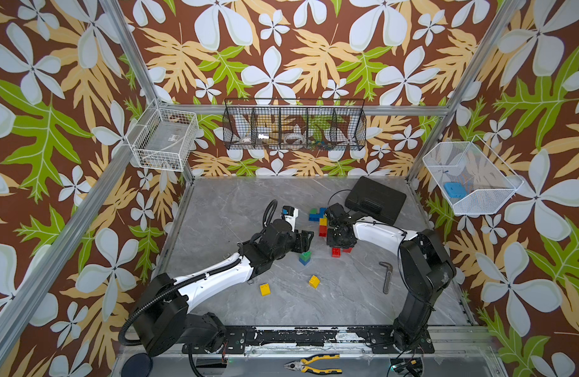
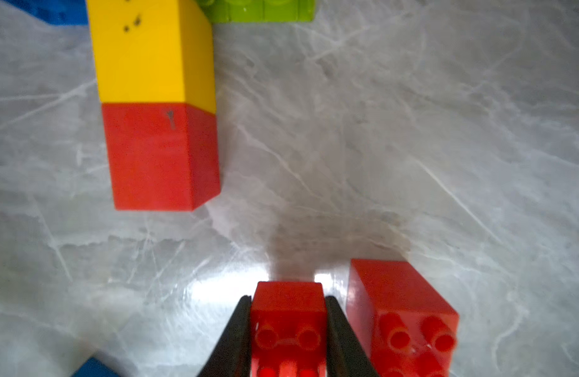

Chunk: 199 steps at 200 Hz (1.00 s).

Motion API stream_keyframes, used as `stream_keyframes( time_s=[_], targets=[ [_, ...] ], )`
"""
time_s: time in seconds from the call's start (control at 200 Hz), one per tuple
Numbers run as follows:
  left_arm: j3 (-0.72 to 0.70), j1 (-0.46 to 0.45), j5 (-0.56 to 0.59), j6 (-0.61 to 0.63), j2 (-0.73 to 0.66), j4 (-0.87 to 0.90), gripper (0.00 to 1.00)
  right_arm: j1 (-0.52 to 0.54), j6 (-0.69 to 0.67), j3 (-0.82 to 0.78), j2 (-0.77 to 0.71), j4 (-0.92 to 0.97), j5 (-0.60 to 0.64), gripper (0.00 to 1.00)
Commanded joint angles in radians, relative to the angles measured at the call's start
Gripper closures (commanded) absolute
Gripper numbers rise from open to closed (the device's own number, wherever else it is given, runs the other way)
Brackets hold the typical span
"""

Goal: Assemble a fork with lego
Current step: Pick up the lego brick from the center of the board.

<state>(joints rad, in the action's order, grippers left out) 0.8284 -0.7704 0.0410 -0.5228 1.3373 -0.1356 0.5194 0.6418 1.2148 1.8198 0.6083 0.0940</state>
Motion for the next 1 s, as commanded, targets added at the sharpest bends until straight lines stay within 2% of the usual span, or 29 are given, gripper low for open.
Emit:
stream_keyframes(
  time_s=[0.0,0.265,0.45,0.571,0.641,0.991],
  targets=[
    [-0.023,0.010,0.021,-0.006,-0.036,-0.006,0.31,0.031,-0.124,-0.011,-0.019,0.089,-0.059,0.72],
    [-0.087,-0.004,-0.070,0.043,-0.080,-0.050,0.31,0.093,-0.176,-0.037,-0.017,0.130,-0.036,0.73],
    [-0.150,-0.050,-0.047,0.058,-0.108,-0.050,0.31,0.093,-0.165,-0.074,-0.011,0.111,-0.042,0.72],
    [-0.171,-0.055,-0.044,0.046,-0.107,-0.047,0.31,0.094,-0.156,-0.079,-0.012,0.114,-0.042,0.62],
    [-0.170,-0.055,-0.039,0.047,-0.110,-0.048,0.31,0.093,-0.150,-0.079,-0.017,0.119,-0.039,0.59],
    [-0.143,-0.055,-0.030,0.055,-0.083,-0.041,0.31,0.093,-0.141,-0.082,-0.036,0.140,-0.040,0.61]
  ],
)
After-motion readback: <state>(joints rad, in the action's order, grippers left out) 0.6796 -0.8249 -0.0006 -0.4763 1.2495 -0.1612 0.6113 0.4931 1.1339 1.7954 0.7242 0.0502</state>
